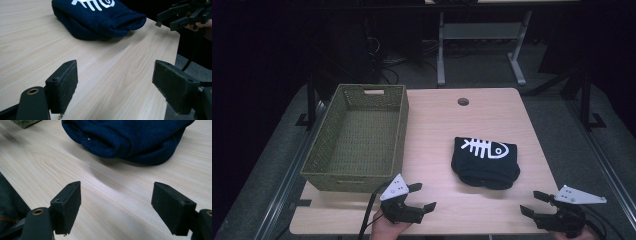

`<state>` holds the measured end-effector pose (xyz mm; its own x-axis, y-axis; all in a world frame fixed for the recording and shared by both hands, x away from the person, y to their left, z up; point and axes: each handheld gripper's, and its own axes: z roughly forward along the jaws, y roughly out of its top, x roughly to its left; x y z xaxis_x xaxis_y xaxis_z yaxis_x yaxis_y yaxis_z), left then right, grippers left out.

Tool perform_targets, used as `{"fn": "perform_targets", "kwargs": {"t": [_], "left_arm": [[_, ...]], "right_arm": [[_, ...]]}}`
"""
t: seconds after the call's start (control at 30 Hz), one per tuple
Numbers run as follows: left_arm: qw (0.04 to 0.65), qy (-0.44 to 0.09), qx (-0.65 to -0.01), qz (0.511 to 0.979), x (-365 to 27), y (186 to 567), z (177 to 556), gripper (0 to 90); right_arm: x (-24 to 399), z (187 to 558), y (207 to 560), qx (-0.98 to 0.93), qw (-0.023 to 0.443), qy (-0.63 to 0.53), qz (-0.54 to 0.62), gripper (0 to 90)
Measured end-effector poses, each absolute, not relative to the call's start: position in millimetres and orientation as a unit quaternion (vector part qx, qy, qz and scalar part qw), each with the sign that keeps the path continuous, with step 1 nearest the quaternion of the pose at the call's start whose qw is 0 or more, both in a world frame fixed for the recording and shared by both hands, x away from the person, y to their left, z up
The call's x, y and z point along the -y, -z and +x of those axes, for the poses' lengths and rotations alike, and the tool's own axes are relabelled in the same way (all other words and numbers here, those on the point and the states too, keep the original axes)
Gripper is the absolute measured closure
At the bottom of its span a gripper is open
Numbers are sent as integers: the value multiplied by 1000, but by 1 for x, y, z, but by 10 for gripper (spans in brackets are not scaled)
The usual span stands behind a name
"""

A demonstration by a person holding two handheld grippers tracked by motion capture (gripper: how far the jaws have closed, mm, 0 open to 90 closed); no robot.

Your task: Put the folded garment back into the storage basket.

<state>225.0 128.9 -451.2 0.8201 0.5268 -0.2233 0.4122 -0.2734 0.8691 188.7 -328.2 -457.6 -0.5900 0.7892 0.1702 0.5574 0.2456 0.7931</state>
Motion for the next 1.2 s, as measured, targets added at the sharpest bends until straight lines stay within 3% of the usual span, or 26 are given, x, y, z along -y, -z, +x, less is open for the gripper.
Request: {"fn": "perform_targets", "kwargs": {"t": [0.93,1.2], "left_arm": [[541,-43,-284,791,-83,427,270,197],[541,-39,-307,782,-77,429,285,198]], "right_arm": [[324,244,426,-783,122,-434,430,189],[320,259,417,-785,117,-434,426,186]]}}
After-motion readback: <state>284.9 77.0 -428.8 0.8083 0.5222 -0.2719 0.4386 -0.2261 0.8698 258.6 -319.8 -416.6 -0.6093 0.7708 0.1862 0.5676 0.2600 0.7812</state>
